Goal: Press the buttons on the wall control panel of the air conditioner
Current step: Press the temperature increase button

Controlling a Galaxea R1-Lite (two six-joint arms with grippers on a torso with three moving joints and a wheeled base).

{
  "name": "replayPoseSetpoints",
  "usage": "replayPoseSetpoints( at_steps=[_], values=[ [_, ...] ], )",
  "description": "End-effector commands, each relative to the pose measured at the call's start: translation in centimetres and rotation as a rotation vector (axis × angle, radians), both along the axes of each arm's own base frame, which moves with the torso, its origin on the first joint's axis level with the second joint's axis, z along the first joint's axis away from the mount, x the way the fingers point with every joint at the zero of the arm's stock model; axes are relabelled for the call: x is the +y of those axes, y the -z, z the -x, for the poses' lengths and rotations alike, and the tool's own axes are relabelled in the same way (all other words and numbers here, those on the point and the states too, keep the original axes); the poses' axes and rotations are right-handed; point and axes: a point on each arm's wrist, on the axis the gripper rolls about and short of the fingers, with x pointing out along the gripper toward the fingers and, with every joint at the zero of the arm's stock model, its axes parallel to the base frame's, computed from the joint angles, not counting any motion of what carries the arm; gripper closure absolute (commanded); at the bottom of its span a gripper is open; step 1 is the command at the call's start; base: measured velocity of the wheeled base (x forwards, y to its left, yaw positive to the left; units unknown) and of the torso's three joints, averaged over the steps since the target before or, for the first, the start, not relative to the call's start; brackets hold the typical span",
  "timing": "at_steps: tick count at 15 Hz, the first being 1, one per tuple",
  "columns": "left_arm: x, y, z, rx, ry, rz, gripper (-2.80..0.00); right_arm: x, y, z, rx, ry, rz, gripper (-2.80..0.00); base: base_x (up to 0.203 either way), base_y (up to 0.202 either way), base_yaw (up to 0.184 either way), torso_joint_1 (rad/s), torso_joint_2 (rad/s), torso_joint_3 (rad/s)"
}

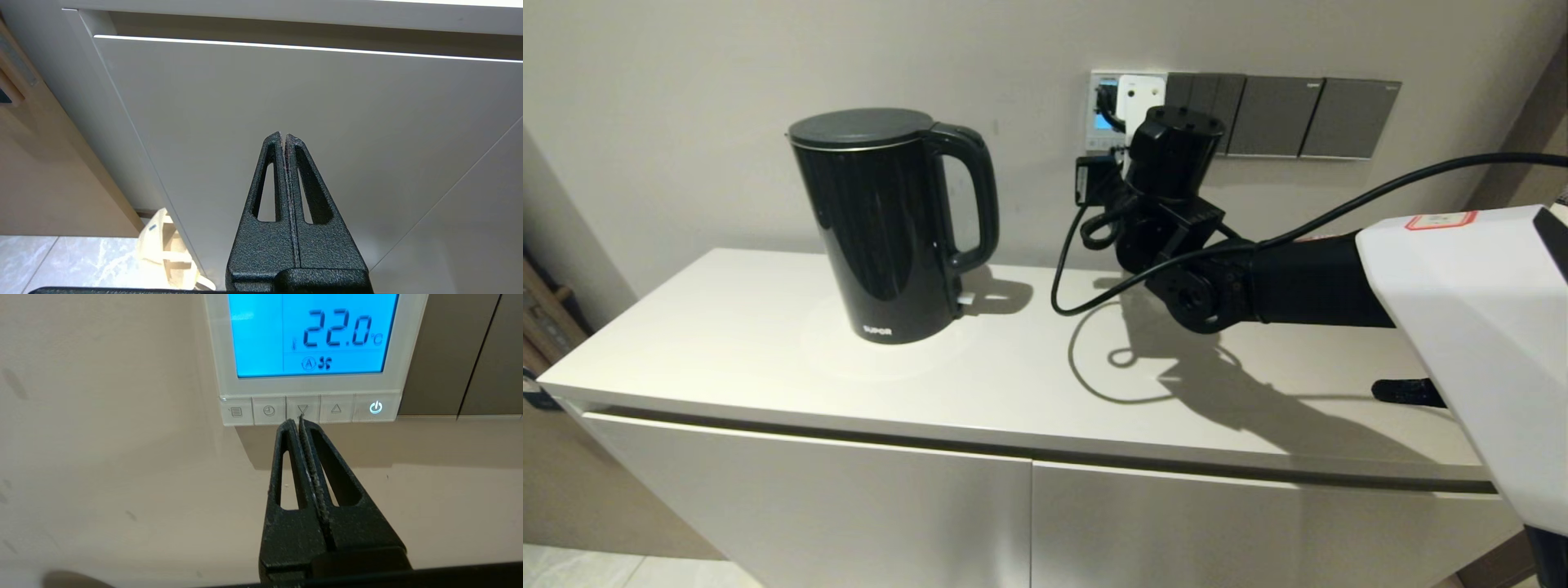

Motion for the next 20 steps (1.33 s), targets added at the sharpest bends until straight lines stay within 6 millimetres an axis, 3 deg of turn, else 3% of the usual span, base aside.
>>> replayPoseSetpoints(
  at_steps=[1, 11, 20],
  values=[
    [0.0, 0.02, 0.0, 0.0, 0.0, 0.0, 0.0, -0.17, -0.33, 0.13, -0.007, 0.005, -0.004, 0.0, 0.0, 0.0, 0.0, 0.0, 0.0, 0.0],
    [0.0, -0.01, 0.01, -0.001, 0.0, 0.0, 0.0, -0.15, 0.13, -0.76, -0.003, 0.009, 0.003, 0.0, 0.0, 0.0, 0.0, 0.0, 0.0, 0.0],
    [0.0, 0.02, 0.0, 0.0, 0.0, 0.0, 0.0, -0.4, -0.09, -0.42, -0.001, 0.012, 0.003, 0.0, 0.0, 0.0, 0.0, 0.0, 0.0, 0.0]
  ],
)
